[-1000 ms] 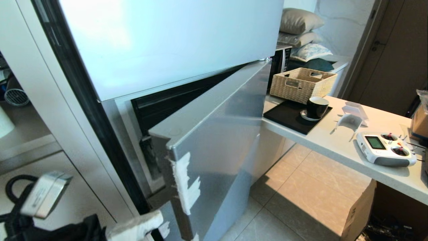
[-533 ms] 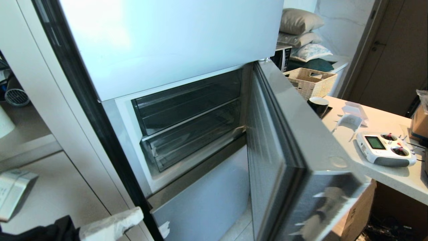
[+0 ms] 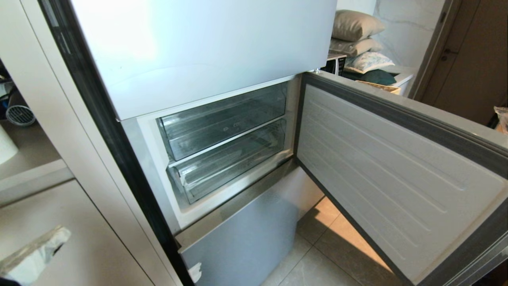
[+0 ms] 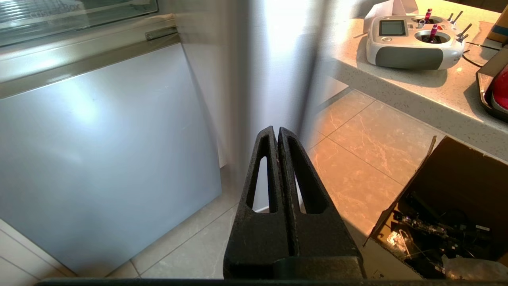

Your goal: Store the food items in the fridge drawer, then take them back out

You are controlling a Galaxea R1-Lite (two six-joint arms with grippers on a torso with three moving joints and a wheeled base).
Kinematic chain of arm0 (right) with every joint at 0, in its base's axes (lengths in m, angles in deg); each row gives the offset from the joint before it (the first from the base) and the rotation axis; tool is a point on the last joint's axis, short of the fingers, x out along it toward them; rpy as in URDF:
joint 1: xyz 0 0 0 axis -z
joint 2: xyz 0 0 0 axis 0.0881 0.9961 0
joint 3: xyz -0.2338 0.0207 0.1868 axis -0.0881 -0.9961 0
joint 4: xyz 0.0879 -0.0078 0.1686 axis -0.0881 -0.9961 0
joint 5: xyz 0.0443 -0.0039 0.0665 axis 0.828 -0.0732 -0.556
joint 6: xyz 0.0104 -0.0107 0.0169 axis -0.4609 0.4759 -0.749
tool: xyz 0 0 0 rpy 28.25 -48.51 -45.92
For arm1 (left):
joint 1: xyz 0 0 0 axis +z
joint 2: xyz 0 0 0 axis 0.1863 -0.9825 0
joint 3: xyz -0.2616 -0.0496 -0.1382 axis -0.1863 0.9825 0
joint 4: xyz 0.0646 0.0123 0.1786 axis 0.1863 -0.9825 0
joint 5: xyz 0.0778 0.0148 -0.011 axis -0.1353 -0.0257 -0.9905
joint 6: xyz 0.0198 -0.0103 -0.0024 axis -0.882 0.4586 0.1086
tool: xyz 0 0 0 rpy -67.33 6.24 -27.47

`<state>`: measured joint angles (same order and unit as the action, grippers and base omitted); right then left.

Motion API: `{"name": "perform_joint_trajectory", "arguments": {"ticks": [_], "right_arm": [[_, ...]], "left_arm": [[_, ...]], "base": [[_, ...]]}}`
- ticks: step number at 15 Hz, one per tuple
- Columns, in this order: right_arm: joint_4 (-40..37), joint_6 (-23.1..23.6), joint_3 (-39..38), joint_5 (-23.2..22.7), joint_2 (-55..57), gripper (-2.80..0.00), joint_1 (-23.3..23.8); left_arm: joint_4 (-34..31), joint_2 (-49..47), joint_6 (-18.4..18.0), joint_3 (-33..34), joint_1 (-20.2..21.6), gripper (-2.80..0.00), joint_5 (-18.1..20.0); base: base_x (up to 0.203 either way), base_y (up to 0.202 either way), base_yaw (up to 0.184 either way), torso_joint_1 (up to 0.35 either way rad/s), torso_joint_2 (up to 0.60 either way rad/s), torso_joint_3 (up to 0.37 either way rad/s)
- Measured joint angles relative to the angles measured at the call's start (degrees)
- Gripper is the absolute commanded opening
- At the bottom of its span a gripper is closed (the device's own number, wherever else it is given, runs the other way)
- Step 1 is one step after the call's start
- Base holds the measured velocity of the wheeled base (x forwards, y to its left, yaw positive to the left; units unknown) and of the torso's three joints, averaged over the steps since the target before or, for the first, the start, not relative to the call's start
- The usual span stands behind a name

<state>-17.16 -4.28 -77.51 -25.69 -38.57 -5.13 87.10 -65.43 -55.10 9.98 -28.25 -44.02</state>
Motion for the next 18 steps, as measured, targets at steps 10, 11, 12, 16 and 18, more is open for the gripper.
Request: {"name": "perform_joint_trajectory", "arguments": {"ticks": [10, 11, 12, 16, 18], "right_arm": [[0.0, 0.0, 0.0, 0.0, 0.0, -2.80, 0.0], [0.0, 0.0, 0.0, 0.0, 0.0, -2.80, 0.0], [0.0, 0.0, 0.0, 0.0, 0.0, -2.80, 0.0], [0.0, 0.0, 0.0, 0.0, 0.0, -2.80, 0.0], [0.0, 0.0, 0.0, 0.0, 0.0, -2.80, 0.0]], "left_arm": [[-40.4, 31.4, -9.4, 4.7, 17.3, -2.80, 7.7], [-38.7, 33.6, -10.4, 6.0, 17.3, -2.80, 7.7], [-35.8, 35.0, -11.2, 7.3, 17.3, -2.80, 7.8], [-33.2, 37.5, -11.7, 8.8, 17.2, -2.80, 7.6], [-33.3, 37.8, -11.7, 8.9, 17.2, -2.80, 7.5]], "base": [[0.000, 0.000, 0.000, 0.000, 0.00, 0.000], [0.000, 0.000, 0.000, 0.000, 0.00, 0.000], [0.000, 0.000, 0.000, 0.000, 0.00, 0.000], [0.000, 0.000, 0.000, 0.000, 0.00, 0.000], [0.000, 0.000, 0.000, 0.000, 0.00, 0.000]]}}
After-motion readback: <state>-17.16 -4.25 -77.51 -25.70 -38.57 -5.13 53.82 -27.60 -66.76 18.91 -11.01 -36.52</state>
